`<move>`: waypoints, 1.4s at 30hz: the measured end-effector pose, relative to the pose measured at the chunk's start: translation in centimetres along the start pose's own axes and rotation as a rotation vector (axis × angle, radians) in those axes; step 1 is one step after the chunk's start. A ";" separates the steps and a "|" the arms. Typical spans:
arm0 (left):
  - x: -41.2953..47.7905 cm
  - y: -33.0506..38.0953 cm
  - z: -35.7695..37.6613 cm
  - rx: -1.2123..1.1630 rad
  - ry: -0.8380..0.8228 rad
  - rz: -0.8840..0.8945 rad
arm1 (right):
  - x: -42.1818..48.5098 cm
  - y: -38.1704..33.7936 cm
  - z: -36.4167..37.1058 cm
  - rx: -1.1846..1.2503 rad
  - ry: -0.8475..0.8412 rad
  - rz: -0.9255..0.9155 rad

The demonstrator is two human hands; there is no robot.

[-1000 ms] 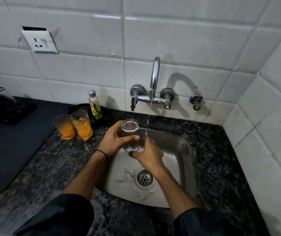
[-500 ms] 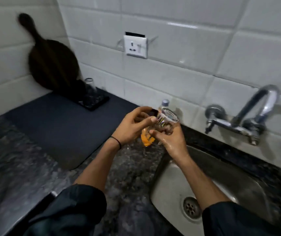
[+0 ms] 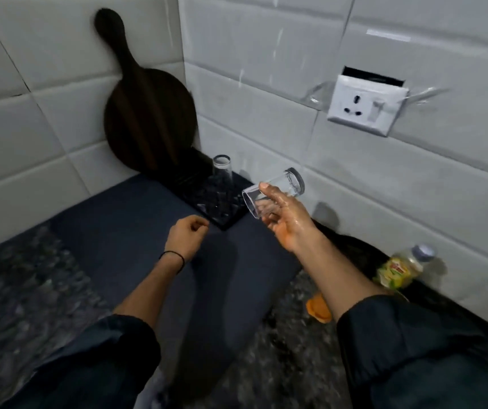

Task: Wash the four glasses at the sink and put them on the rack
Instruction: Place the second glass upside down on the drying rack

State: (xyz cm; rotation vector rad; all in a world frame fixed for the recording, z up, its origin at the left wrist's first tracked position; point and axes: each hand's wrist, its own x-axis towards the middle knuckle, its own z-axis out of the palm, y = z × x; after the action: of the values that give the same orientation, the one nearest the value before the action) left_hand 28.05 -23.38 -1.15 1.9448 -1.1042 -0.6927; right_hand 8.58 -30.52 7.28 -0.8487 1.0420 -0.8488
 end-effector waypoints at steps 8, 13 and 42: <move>8.3 -4.9 -1.2 0.185 0.157 0.033 | 10.6 3.4 9.4 -0.167 0.084 -0.228; 10.2 -7.6 -0.5 0.327 0.195 0.117 | 15.0 7.4 12.0 -0.529 0.217 -0.408; 1.1 -3.4 1.6 0.227 -0.060 0.139 | 3.6 5.3 5.6 -0.765 0.134 -0.380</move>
State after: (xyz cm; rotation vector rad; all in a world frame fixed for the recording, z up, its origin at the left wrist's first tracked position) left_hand 28.93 -23.88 -4.90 2.0214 -1.3925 -0.5742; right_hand 15.75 -30.57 2.75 -1.6928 1.3730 -0.8274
